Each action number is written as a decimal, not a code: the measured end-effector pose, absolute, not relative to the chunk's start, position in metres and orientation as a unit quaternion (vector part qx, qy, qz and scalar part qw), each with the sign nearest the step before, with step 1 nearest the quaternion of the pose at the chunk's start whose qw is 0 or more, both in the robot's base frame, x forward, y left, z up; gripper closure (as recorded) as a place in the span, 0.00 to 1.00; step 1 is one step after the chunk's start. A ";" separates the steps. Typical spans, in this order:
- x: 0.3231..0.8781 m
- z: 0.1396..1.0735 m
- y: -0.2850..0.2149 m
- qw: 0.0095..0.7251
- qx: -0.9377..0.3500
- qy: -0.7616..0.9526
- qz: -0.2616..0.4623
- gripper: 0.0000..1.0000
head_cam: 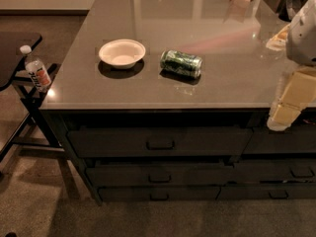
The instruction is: Open middle drawer
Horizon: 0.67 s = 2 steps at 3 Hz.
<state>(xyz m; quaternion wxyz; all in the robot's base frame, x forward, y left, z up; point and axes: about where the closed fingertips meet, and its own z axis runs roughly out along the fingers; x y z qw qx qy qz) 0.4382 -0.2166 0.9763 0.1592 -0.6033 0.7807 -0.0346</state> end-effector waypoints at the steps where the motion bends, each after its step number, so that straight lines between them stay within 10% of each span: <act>1: 0.438 0.976 -0.217 0.159 -0.603 0.781 -0.035 0.00; 2: 0.430 0.951 -0.208 0.150 -0.616 0.773 -0.011 0.00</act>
Offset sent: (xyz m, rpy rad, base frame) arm -0.0237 0.0209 -0.0744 0.0592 0.1340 0.0969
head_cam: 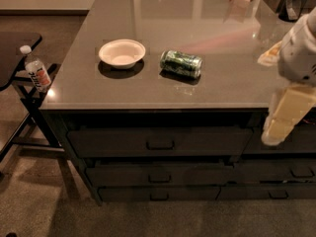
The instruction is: Open middle drawer
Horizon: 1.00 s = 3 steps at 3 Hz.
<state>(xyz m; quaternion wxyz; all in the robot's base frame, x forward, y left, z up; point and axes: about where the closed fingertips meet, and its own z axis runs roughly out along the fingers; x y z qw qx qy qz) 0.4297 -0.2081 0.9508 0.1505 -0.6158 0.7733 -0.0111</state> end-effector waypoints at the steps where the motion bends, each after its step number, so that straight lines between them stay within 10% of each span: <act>1: 0.406 0.906 -0.192 0.162 -0.642 0.749 0.031 0.00; 3: 0.358 0.810 -0.180 0.213 -0.665 0.715 0.031 0.00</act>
Offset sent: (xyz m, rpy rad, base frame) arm -0.0801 0.0313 -0.1789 0.1884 -0.1515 0.2235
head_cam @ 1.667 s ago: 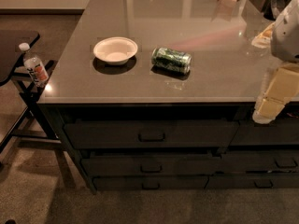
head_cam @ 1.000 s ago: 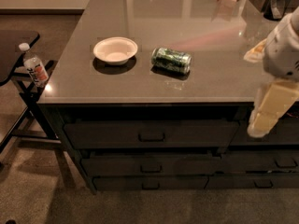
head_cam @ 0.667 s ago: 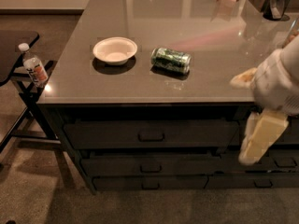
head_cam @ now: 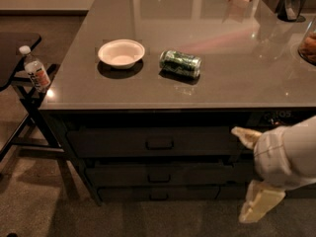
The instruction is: Open middle drawer
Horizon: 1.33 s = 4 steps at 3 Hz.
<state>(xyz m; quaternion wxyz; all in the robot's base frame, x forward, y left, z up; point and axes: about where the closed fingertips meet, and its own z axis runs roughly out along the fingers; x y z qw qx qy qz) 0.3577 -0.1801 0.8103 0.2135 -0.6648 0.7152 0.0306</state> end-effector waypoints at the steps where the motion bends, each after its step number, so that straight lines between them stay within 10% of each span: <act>1: 0.375 0.763 -0.185 0.218 -0.653 0.725 0.004 0.00; 4: 0.398 0.756 -0.188 0.231 -0.636 0.735 -0.041 0.00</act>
Offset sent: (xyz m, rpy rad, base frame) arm 0.0155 -0.0044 -0.0441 -0.0236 -0.0325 -0.0346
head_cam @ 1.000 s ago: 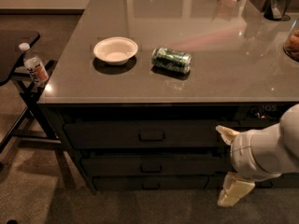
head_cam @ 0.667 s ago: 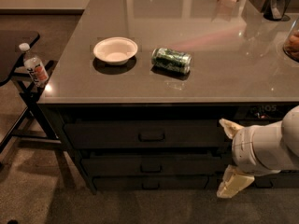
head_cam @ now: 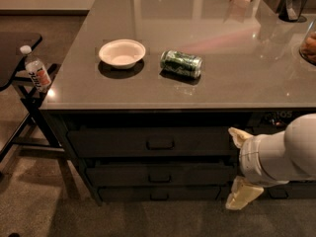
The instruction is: Open middle drawer
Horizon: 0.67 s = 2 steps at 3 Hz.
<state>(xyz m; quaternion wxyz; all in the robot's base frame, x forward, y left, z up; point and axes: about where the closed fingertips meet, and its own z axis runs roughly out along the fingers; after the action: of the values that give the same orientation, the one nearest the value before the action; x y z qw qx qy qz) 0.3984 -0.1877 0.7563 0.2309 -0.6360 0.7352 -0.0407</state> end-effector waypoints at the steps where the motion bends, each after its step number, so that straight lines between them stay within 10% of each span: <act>1: 0.415 0.727 -0.188 0.228 -0.628 0.742 -0.048 0.00; 2: 0.435 0.687 -0.192 0.244 -0.620 0.745 -0.046 0.00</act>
Offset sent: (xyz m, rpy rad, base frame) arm 0.0651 -0.0095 -0.1235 0.0606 -0.0558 -0.0524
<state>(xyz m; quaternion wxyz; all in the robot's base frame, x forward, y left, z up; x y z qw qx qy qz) 0.4347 -0.1920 0.6867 0.2437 -0.6197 0.7446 -0.0461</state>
